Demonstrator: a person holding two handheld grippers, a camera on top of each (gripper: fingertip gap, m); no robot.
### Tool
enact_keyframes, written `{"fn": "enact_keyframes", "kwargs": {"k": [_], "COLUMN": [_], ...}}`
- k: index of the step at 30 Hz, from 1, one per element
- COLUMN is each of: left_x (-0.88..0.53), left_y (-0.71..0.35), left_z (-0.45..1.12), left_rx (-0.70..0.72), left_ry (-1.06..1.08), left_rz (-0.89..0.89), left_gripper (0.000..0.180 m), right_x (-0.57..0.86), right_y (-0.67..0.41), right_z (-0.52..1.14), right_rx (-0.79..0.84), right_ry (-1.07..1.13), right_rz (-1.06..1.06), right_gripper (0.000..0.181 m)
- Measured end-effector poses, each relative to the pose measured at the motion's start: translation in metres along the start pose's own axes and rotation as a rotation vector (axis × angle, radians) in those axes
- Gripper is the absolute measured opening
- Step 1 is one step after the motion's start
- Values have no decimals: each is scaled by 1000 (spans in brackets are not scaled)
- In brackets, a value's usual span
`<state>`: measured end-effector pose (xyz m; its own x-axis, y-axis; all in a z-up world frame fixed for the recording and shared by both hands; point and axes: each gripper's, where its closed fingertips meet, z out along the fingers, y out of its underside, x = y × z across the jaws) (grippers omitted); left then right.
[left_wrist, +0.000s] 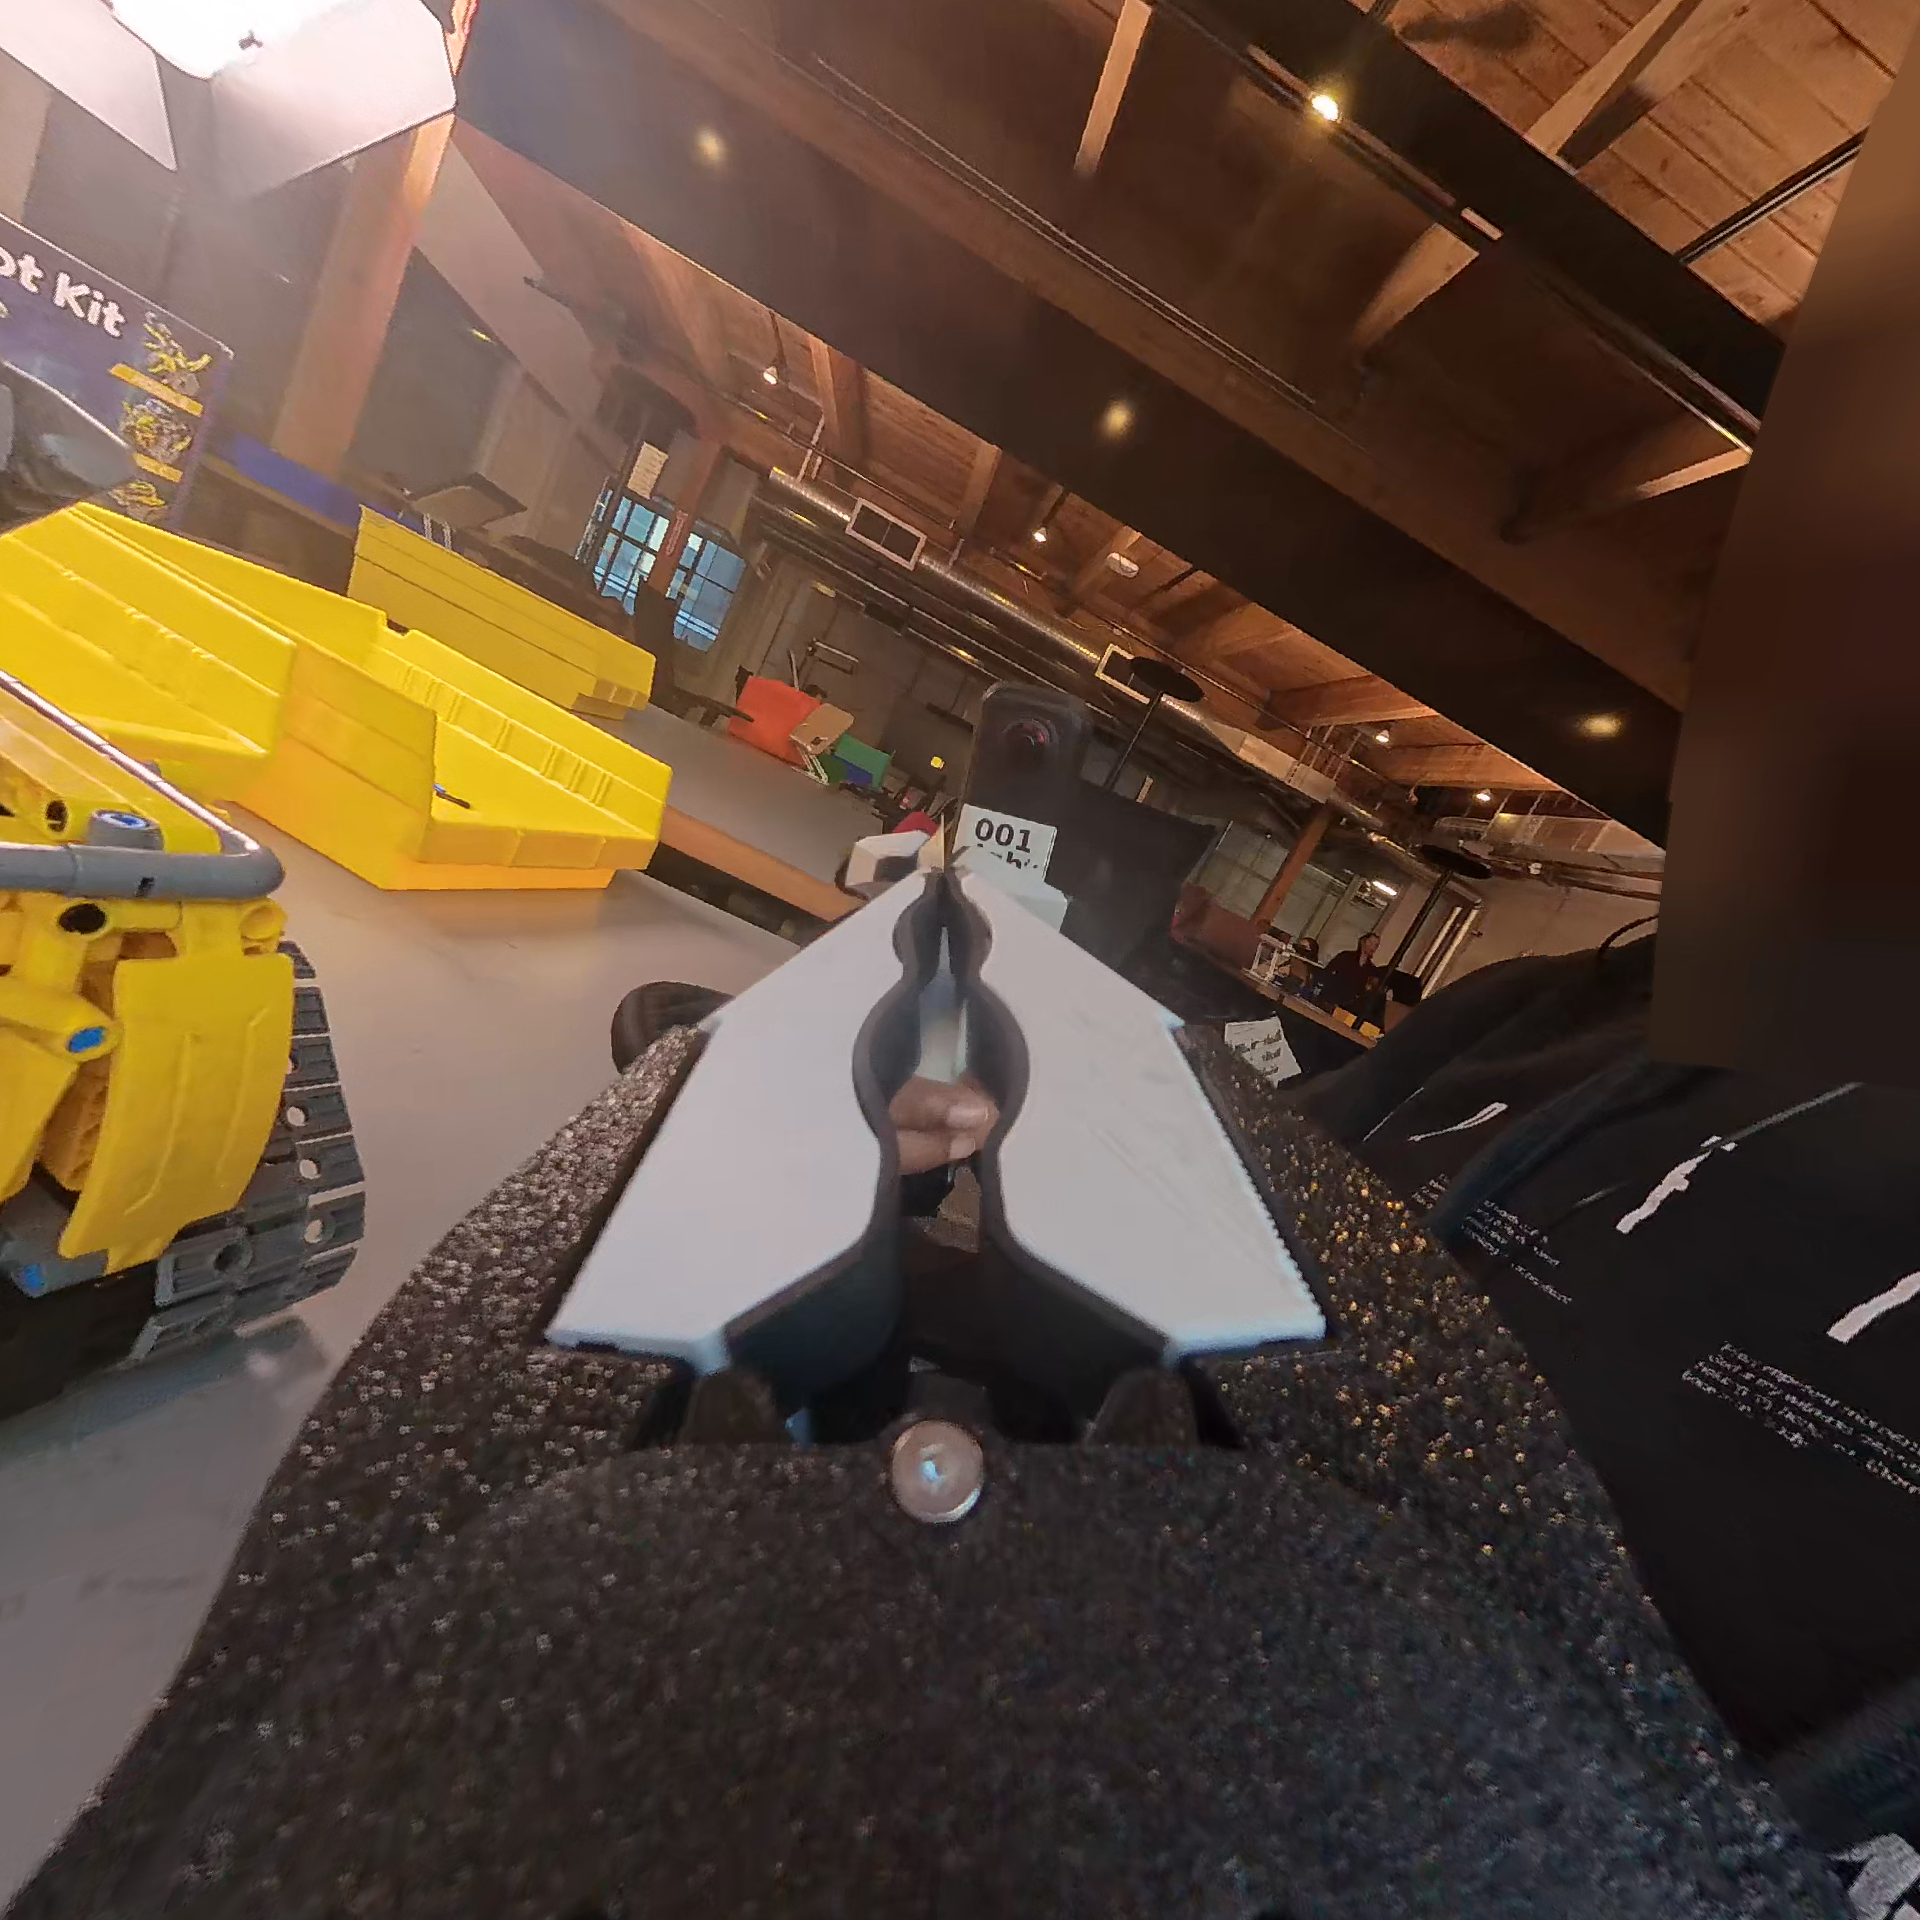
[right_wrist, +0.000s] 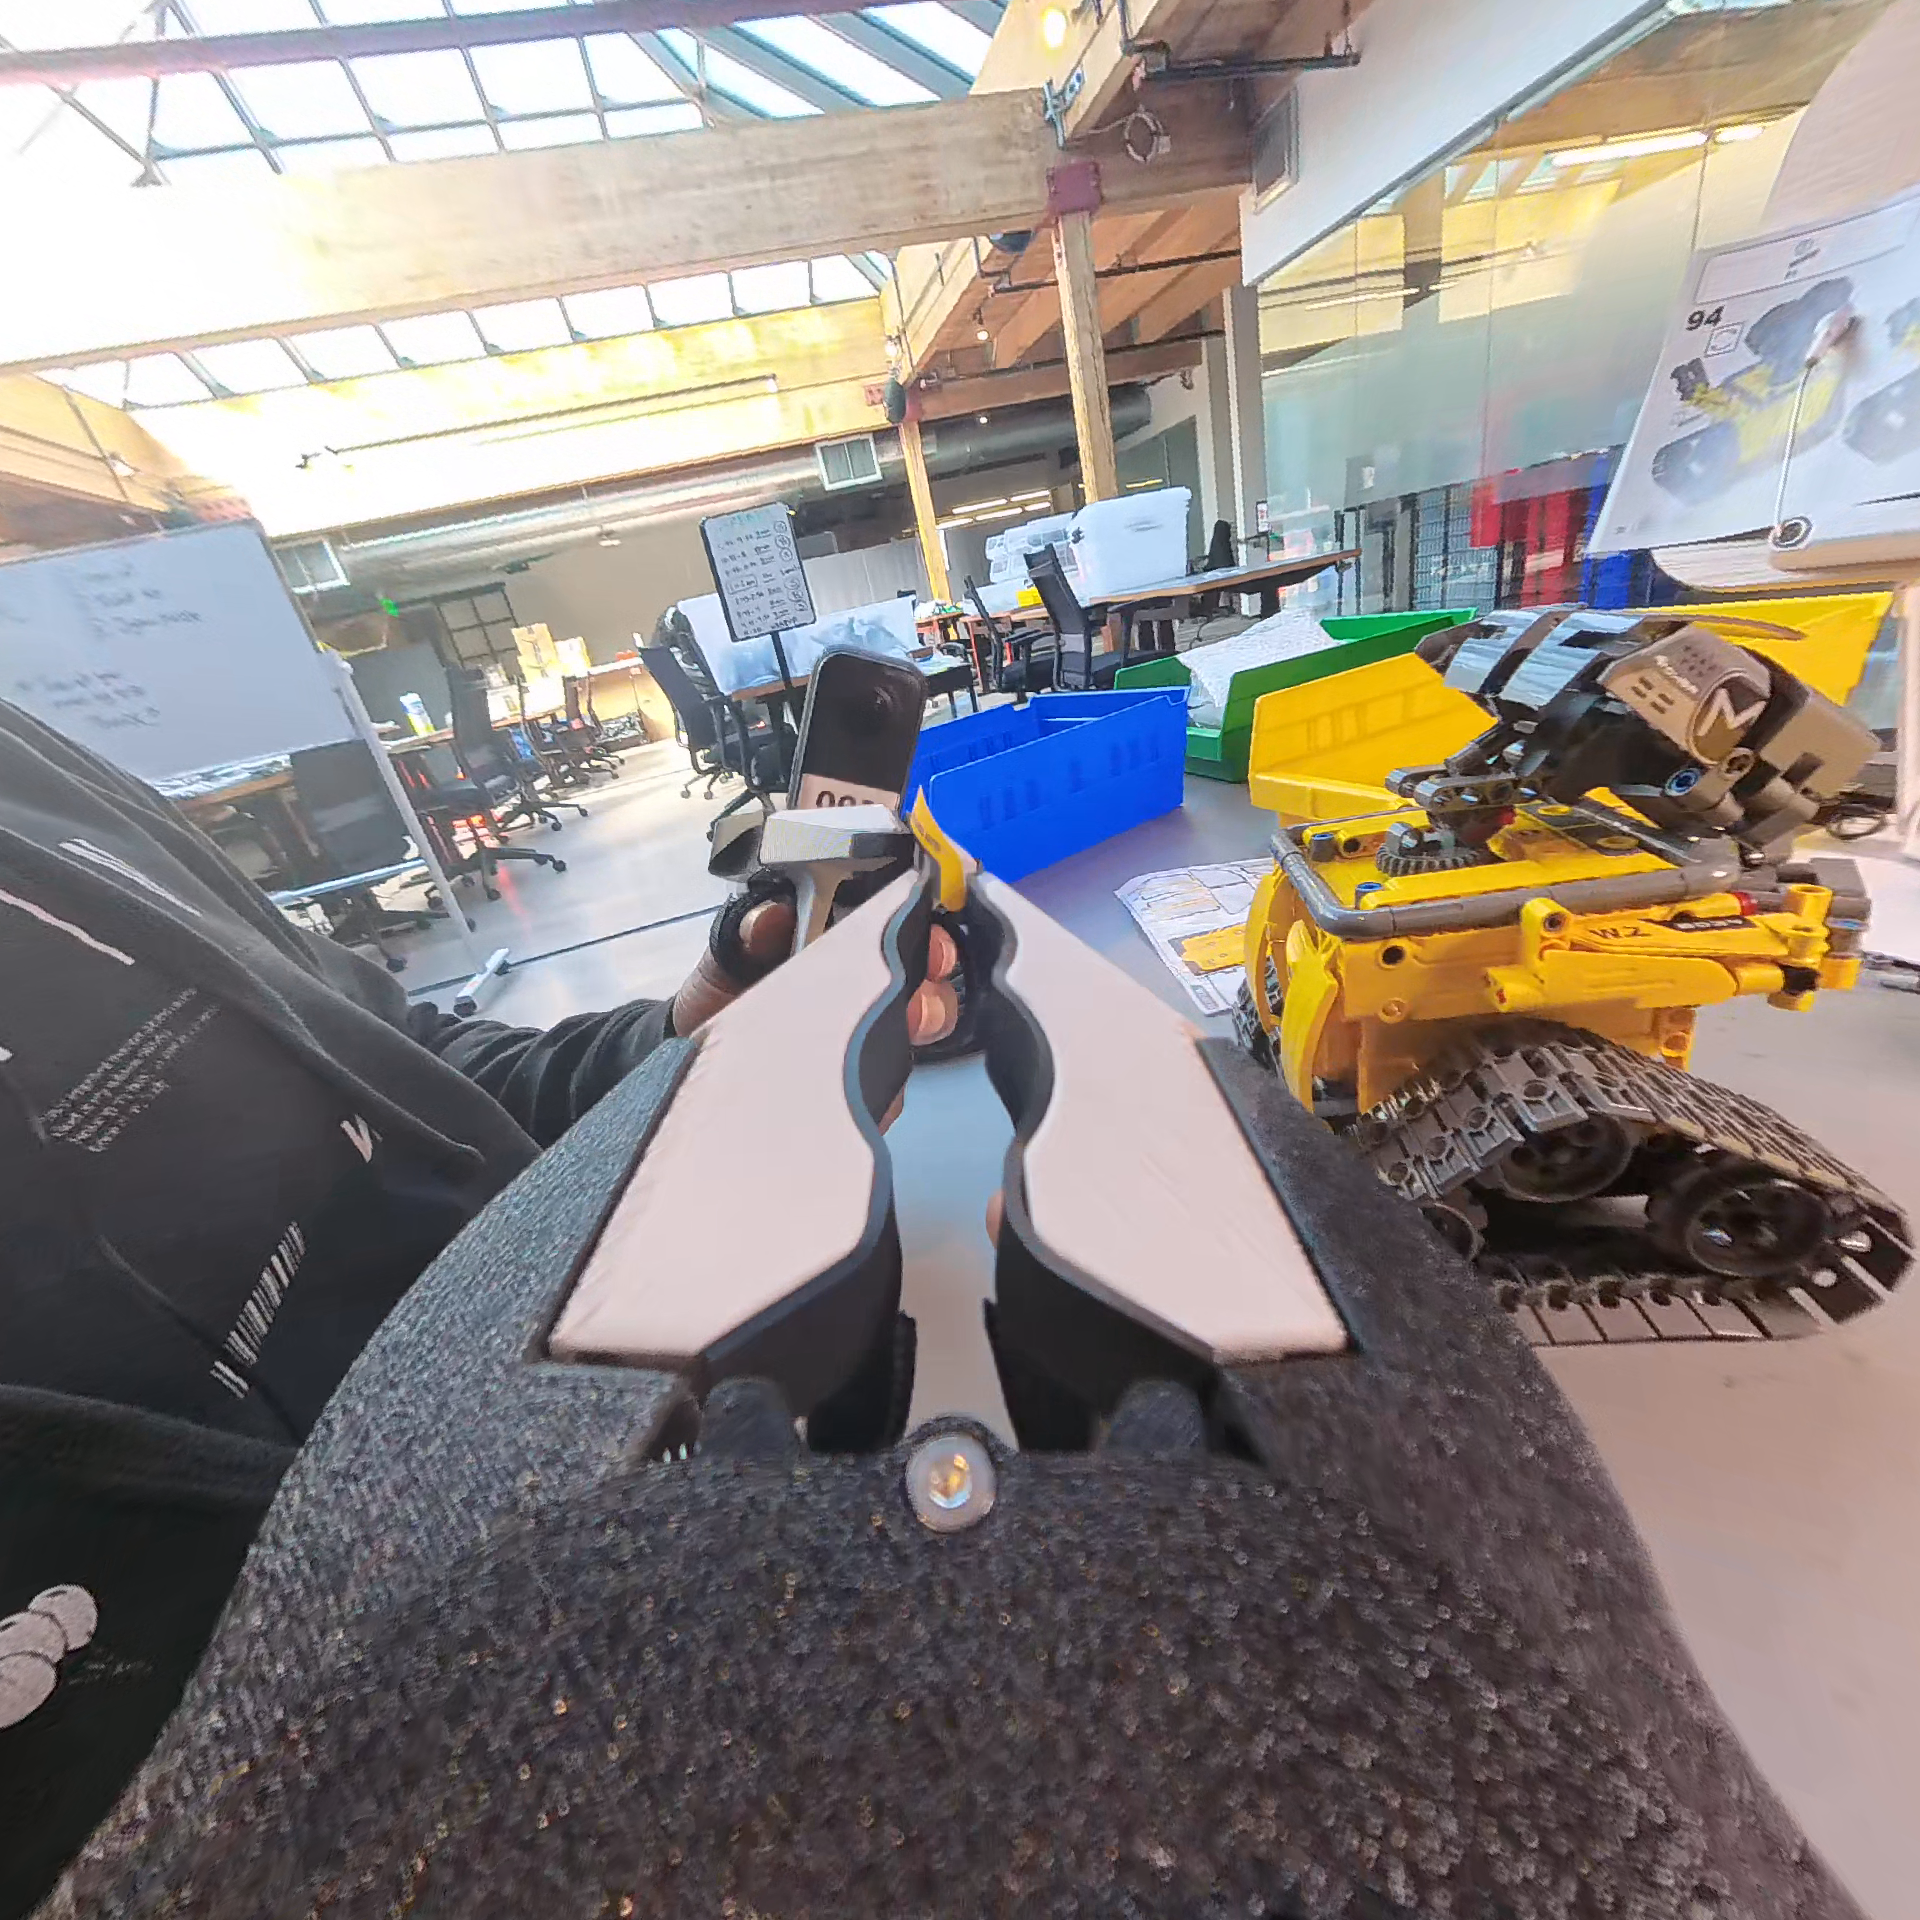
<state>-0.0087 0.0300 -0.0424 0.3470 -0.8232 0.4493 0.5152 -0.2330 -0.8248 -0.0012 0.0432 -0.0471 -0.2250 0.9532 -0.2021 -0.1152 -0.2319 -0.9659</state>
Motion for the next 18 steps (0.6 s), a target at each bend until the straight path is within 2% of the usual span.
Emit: {"fn": "enact_keyframes", "kwargs": {"k": [3,11,15,18], "left_x": [-1,-8,-34,-74], "left_y": [0,3,-11,-26], "left_z": [-1,-2,-18,-36], "left_rx": [0,-44,-163,-379], "left_ry": [-5,-59,-280,-578], "left_rz": [1,44,288,599], "left_gripper": [0,0,15,28], "right_x": [-1,0,11,31], "right_y": [-1,-1,-8,-11], "right_z": [0,0,-8,-20], "right_rx": [-15,-83,-122,-180], "right_ry": [-7,-19,10,78], "right_rz": [-16,-69,-98,-125], "right_gripper": [0,0,0,0]}}
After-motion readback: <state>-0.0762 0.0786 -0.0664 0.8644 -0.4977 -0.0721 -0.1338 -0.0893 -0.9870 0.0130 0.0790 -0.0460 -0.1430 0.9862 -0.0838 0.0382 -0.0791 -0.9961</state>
